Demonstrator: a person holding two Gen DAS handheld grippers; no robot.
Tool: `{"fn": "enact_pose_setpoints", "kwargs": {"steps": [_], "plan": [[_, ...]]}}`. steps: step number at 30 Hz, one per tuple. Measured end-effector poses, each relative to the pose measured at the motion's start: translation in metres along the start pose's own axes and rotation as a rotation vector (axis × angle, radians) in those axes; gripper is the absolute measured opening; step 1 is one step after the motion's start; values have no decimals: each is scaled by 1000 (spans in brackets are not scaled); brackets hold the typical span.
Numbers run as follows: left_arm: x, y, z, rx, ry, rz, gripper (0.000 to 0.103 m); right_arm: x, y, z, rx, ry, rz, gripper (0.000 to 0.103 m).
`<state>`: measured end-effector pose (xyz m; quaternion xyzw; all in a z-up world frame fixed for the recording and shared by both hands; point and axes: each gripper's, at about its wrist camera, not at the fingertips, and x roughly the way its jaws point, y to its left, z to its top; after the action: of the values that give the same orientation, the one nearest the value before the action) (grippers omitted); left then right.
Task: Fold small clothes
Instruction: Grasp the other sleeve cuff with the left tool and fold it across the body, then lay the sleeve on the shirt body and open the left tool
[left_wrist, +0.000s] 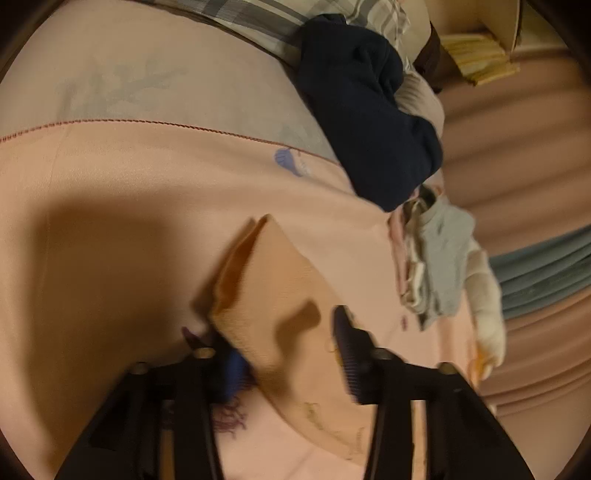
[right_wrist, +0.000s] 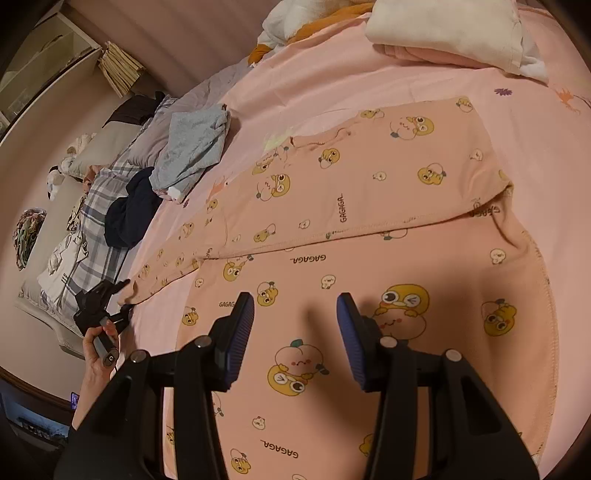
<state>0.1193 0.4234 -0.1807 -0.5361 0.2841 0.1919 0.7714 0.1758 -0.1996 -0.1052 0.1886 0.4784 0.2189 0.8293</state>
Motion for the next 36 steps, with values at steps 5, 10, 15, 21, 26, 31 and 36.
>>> {"fn": "enact_pose_setpoints", "kwargs": {"steps": [5, 10, 15, 21, 26, 31, 36], "plan": [[1, 5, 3, 23, 26, 60, 10, 3, 2, -3, -6, 14, -11, 47], [-7, 3, 0, 31, 27, 59, 7, 5, 2, -7, 0, 25, -5, 47], [-23, -15, -3, 78, 20, 34, 7, 2, 6, -12, -10, 24, 5, 47], [-43, -53, -11, 173, 1, -1, 7, -4, 5, -16, -1, 13, 21, 47], [-53, -97, -29, 281, -3, -30, 7, -13, -1, -21, 10, 2, 30, 47], [-55, -144, -59, 384, 18, -71, 7, -25, -7, -23, 17, -23, 42, 47], [-49, -188, -94, 485, 47, -98, 6, -34, -17, -25, 29, -38, 49, 47]]}}
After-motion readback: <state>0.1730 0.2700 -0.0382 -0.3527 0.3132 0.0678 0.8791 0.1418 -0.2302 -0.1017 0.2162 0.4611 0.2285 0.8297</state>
